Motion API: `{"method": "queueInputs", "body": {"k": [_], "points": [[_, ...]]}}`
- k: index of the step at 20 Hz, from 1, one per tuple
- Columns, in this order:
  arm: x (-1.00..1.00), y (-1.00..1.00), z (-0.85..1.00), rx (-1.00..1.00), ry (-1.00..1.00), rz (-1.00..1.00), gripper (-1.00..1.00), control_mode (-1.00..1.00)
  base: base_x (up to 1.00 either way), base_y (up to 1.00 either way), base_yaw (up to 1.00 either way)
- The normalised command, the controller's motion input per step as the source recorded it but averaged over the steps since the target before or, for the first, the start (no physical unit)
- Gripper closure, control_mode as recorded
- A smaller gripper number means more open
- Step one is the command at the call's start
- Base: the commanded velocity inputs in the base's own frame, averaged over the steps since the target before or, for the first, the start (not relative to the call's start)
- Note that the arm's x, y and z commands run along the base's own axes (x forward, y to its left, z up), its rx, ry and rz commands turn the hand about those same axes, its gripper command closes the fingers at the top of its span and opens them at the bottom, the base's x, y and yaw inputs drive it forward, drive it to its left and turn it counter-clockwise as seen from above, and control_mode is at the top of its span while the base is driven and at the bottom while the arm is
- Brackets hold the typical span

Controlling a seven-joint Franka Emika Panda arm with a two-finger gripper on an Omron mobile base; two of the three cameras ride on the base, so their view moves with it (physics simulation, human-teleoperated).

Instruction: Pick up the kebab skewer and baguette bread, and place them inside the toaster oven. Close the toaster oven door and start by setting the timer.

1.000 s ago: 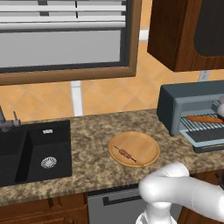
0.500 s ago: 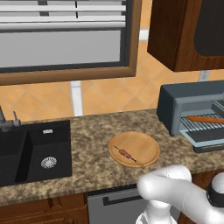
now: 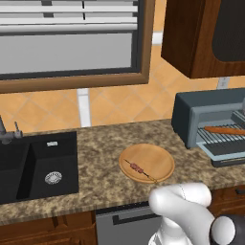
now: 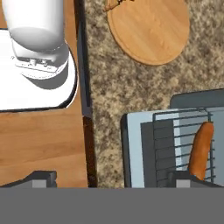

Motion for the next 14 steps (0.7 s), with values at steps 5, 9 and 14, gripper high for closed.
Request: {"method": "queueInputs", "body": {"k": [5, 9, 14], "points": [[-0.88, 0.94, 0.01, 0.10, 0.14, -0.38, -1.00, -1.00, 0.00, 0.00, 0.00], [-0.52, 0.96, -0.02, 0.04, 0.08, -0.43, -1.00, -1.00, 0.00, 0.00, 0.00], [-0.02, 0.95, -0.21, 0.09, 0.05, -0.46, -1.00, -1.00, 0.00, 0.00, 0.00]]}}
